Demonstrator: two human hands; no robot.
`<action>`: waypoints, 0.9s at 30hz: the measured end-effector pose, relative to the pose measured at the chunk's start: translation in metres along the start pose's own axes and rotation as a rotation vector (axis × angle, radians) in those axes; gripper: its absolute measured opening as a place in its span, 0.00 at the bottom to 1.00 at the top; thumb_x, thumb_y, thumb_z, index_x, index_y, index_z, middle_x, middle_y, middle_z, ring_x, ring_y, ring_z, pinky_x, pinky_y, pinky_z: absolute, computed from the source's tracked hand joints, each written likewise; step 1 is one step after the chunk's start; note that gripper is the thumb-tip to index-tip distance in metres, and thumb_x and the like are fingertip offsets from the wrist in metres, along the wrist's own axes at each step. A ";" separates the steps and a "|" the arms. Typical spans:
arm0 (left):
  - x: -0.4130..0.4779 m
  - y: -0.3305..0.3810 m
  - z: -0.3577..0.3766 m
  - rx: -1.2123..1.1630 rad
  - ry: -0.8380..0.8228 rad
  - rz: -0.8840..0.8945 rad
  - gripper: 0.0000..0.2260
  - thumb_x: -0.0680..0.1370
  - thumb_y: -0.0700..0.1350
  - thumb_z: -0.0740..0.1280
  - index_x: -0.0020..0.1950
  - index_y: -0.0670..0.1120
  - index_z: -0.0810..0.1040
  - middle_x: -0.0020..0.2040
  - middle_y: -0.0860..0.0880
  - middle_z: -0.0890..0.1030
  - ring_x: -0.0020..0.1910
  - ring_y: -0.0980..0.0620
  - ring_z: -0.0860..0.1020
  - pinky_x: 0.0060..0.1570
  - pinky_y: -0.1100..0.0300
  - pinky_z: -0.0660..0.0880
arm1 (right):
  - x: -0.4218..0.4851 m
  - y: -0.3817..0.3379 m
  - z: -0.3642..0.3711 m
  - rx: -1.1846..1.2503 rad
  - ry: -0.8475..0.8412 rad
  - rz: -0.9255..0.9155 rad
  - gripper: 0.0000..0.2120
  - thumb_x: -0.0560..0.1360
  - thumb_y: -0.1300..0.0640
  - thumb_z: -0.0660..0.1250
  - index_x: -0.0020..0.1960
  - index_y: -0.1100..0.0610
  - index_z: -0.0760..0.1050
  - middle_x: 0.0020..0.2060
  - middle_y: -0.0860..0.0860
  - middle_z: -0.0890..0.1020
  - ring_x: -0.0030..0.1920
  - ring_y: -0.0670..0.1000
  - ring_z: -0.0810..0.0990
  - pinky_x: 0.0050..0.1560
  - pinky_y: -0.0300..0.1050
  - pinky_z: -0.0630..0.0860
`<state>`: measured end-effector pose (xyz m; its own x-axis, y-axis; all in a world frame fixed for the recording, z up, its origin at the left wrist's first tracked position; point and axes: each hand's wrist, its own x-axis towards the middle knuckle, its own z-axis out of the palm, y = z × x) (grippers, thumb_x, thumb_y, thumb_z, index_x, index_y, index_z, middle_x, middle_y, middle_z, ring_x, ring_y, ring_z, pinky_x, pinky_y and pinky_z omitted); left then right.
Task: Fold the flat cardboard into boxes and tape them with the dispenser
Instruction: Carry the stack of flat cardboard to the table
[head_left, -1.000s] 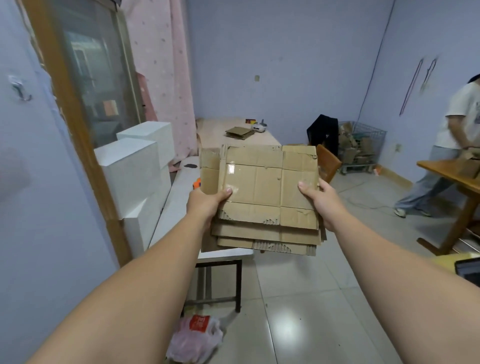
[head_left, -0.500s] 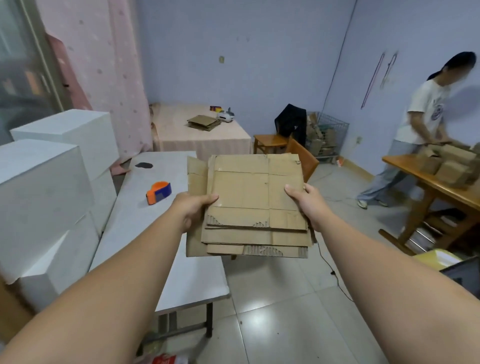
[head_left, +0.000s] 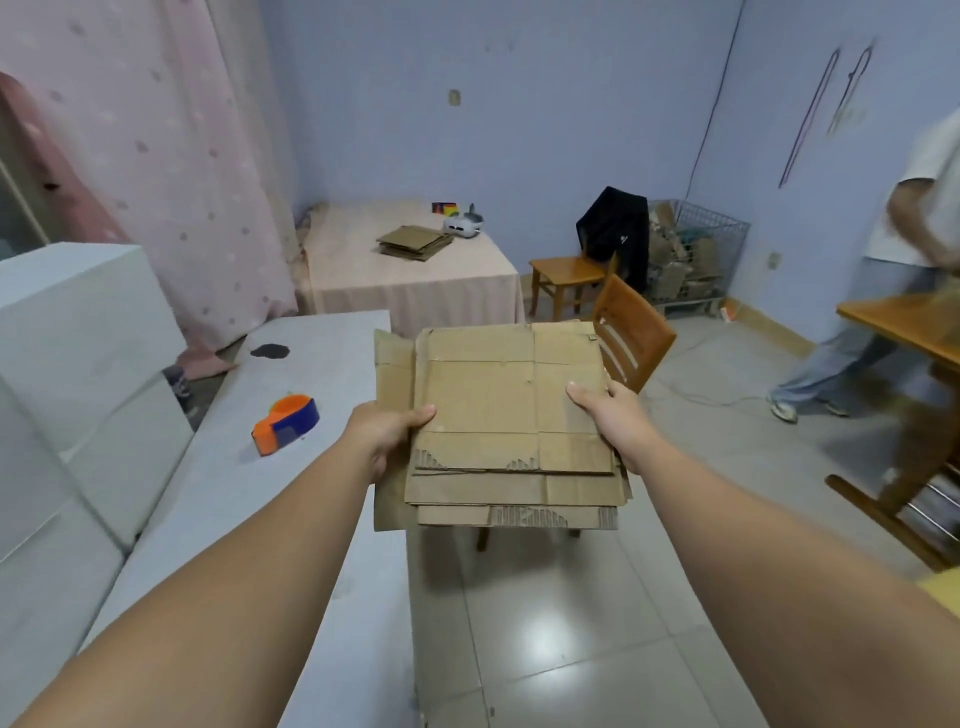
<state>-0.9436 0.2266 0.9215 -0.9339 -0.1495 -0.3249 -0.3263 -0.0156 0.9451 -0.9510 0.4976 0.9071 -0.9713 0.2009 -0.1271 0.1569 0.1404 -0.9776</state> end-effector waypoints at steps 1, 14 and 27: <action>0.011 0.000 0.013 -0.008 0.014 -0.002 0.16 0.70 0.44 0.76 0.53 0.42 0.77 0.47 0.45 0.81 0.41 0.50 0.79 0.32 0.60 0.71 | 0.019 0.002 -0.007 -0.012 -0.015 0.004 0.22 0.73 0.45 0.70 0.64 0.52 0.73 0.55 0.49 0.81 0.54 0.51 0.80 0.60 0.54 0.76; 0.139 -0.008 0.126 -0.071 0.150 -0.046 0.24 0.68 0.43 0.77 0.62 0.42 0.76 0.55 0.44 0.82 0.53 0.45 0.79 0.59 0.47 0.74 | 0.202 0.023 -0.063 -0.073 -0.185 0.036 0.18 0.75 0.47 0.69 0.63 0.48 0.71 0.48 0.41 0.79 0.47 0.44 0.77 0.47 0.42 0.74; 0.313 0.013 0.142 -0.084 0.140 -0.107 0.26 0.67 0.46 0.78 0.62 0.41 0.76 0.55 0.43 0.81 0.53 0.43 0.79 0.58 0.44 0.74 | 0.362 0.010 -0.023 -0.111 -0.224 0.053 0.21 0.75 0.49 0.69 0.66 0.53 0.71 0.50 0.45 0.79 0.48 0.45 0.77 0.44 0.40 0.73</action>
<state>-1.2610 0.3199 0.8267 -0.8634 -0.2782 -0.4210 -0.4034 -0.1206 0.9070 -1.2970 0.5934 0.8555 -0.9746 -0.0072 -0.2239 0.2155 0.2430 -0.9458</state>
